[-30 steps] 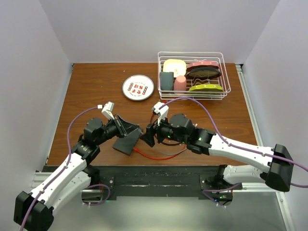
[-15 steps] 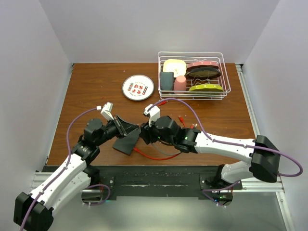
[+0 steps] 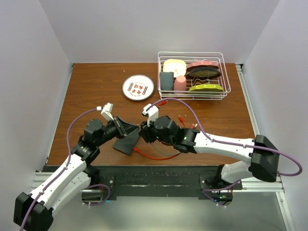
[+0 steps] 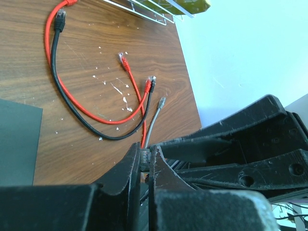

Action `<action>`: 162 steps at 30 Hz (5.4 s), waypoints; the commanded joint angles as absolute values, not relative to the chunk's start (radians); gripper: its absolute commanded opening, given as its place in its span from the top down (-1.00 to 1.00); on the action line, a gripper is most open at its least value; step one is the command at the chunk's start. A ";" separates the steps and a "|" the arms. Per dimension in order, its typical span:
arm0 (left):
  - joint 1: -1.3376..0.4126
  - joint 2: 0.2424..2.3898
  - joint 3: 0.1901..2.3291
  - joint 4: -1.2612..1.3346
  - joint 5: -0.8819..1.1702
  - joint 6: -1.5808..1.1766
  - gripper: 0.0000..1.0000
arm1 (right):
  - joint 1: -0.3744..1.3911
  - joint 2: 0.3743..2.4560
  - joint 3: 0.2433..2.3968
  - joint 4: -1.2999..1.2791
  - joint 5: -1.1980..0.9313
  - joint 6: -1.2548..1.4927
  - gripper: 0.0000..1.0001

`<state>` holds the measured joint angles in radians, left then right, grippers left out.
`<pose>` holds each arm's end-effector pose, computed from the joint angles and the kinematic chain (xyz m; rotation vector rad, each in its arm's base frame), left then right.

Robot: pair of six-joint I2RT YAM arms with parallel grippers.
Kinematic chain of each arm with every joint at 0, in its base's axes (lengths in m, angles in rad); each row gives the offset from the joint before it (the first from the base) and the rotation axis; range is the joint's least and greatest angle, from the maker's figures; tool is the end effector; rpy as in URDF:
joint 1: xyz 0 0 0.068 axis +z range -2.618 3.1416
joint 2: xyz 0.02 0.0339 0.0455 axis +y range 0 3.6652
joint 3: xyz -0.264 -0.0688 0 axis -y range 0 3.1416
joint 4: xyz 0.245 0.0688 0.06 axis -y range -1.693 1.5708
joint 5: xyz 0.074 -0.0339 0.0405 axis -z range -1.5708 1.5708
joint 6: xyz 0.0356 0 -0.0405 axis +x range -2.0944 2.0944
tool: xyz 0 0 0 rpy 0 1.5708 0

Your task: Insert the plug into the switch port

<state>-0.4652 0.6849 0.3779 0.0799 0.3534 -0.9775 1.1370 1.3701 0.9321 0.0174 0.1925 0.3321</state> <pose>0.1481 -0.0881 0.2395 -0.2294 1.9841 -1.3037 0.1382 0.2822 0.2781 -0.6882 1.9457 0.7473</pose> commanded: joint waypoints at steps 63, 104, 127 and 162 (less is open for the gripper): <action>-0.279 0.960 0.371 0.086 0.141 -0.626 -1.00 | 1.150 1.649 0.884 0.028 0.098 0.121 1.00; -0.273 1.094 0.222 0.242 0.258 -0.666 -0.52 | 1.160 1.746 0.999 -0.022 0.129 0.204 1.00; -0.273 1.120 0.212 0.259 0.264 -0.667 -0.49 | 1.181 1.720 1.040 -0.048 0.156 0.206 1.00; -0.273 1.111 0.236 0.284 0.308 -0.614 -0.75 | 1.186 1.738 1.023 0.055 0.149 0.127 1.00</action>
<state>-0.2691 1.1103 0.2302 0.2924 0.2512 -0.6346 1.1839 1.7889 1.0100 -0.0769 0.1390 0.1619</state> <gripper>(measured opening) 0.870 0.025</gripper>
